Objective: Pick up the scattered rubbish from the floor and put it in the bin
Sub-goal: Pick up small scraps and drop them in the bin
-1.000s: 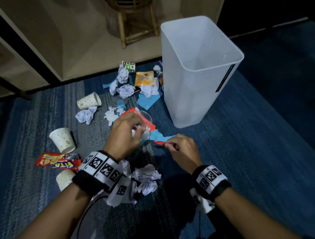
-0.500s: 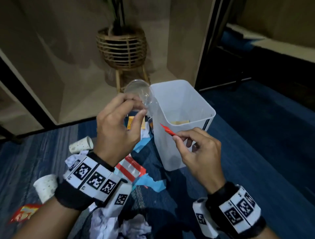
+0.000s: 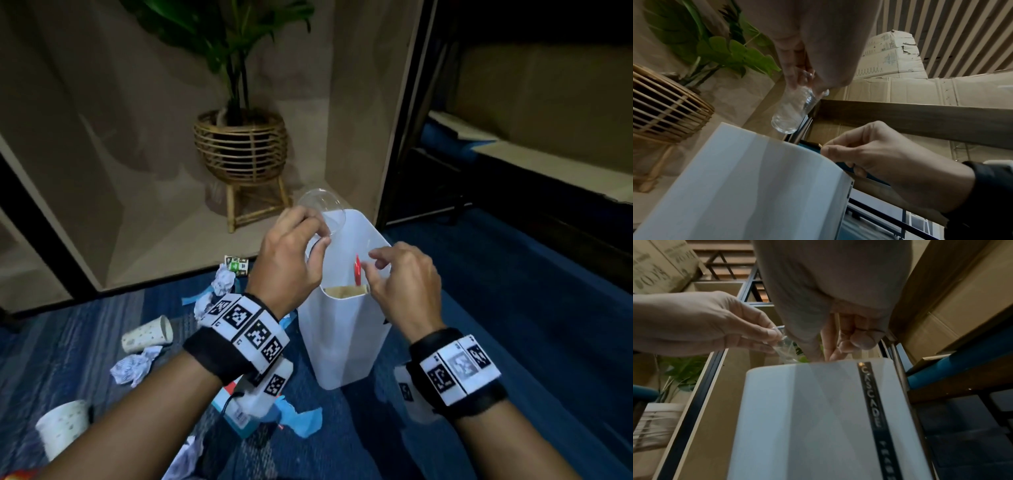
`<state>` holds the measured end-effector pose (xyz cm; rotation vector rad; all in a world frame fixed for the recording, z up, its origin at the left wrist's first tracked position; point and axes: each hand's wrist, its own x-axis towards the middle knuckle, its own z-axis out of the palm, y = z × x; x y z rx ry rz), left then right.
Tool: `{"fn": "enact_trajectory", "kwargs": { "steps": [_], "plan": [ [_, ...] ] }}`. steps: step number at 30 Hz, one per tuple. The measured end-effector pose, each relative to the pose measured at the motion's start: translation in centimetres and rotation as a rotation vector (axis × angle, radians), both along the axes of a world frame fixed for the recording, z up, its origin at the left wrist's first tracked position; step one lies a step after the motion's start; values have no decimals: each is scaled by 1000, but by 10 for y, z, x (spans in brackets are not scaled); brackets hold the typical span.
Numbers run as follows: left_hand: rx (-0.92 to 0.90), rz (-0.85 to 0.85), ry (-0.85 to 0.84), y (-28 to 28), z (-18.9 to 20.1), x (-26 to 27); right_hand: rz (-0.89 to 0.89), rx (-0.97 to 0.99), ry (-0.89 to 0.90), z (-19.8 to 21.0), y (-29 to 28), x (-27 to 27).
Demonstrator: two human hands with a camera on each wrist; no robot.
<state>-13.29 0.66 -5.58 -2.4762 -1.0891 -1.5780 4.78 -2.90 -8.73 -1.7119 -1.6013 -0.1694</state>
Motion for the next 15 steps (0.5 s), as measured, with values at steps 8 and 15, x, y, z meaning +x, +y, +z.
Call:
{"fn": "enact_trajectory", "kwargs": {
  "steps": [8, 15],
  "plan": [
    [-266, -31, 222, 5, -31, 2, 107, 116, 59, -20, -22, -1],
    [-212, 12, 113, -21, -56, -38, 327, 274, 77, -31, -61, -28]
  ]
}}
